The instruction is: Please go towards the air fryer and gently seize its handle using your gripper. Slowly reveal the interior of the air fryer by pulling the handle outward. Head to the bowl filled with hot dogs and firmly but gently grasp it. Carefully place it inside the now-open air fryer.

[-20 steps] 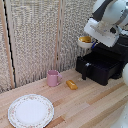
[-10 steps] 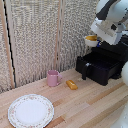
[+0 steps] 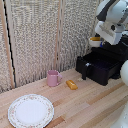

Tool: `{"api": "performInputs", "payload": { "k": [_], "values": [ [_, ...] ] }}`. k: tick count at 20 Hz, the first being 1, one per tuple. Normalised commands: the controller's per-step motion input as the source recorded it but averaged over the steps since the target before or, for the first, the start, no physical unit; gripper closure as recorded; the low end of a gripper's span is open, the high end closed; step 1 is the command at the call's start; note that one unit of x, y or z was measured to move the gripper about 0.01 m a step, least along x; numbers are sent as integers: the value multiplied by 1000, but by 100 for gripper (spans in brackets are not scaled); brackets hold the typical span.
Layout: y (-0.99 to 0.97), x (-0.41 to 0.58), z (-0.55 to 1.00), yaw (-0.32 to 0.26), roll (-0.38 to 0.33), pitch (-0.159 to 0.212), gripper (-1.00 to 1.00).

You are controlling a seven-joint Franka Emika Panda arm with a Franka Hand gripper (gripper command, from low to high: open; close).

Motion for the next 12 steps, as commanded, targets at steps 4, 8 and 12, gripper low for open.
{"api": "performInputs", "payload": {
  "k": [4,8,12],
  "values": [
    [-89,239,-264,66,21,199,100],
    [-303,321,-234,95,19,183,100],
    [-519,432,-184,111,6,128,100]
  ]
}}
